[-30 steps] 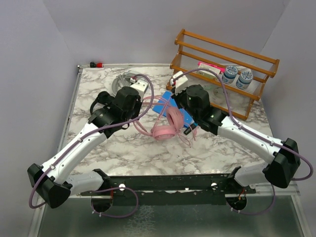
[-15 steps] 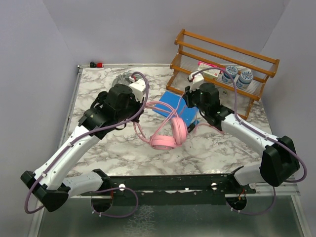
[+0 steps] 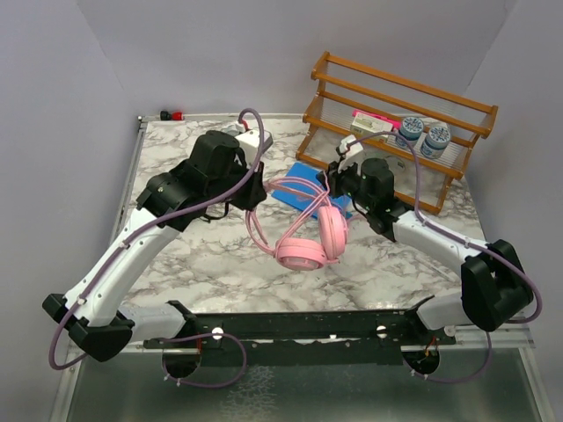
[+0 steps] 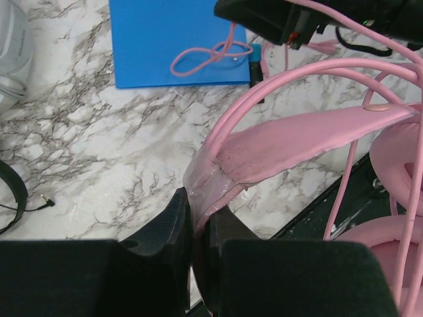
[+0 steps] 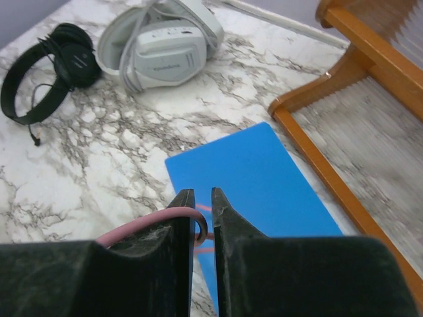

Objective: Wrap the headphones
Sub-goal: Wrap the headphones cable around the headphones.

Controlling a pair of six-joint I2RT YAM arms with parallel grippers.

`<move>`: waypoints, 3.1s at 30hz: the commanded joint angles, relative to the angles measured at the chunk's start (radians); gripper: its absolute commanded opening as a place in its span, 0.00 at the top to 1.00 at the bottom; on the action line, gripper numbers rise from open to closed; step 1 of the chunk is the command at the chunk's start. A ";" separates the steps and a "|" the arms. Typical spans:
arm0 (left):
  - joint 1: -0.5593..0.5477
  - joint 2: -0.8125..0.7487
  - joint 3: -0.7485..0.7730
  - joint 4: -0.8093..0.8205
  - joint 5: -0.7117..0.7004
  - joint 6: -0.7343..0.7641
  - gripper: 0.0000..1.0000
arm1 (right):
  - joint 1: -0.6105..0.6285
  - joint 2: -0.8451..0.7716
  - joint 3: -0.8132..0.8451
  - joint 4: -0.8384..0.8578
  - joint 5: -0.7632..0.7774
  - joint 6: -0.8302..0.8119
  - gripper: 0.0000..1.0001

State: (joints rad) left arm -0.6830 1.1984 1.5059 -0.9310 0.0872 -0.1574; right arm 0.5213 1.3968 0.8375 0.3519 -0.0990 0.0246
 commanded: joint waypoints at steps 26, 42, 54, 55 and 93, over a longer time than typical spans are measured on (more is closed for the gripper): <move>0.182 0.252 0.603 0.082 0.355 -0.480 1.00 | 0.048 0.173 -0.317 0.826 -0.529 0.259 0.78; 0.460 0.415 0.639 0.240 0.269 -0.638 1.00 | 0.457 -0.101 -0.481 0.763 -0.501 0.282 0.77; 0.459 0.340 0.322 0.322 -0.273 -0.595 1.00 | 0.568 -0.271 -0.200 0.314 -0.584 0.222 0.74; 0.458 0.325 0.287 0.341 -0.312 -0.598 1.00 | 0.572 -0.256 -0.167 0.279 -0.599 0.222 0.73; 0.208 0.098 -0.241 0.657 -0.804 -0.419 1.00 | 0.659 -0.159 0.350 -0.117 0.069 0.062 0.77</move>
State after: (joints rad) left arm -0.4713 1.4227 1.3571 -0.5770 -0.6262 -0.6918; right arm 1.1839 1.2579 1.1004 0.3309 -0.2256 0.1730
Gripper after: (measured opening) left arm 0.127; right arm 0.227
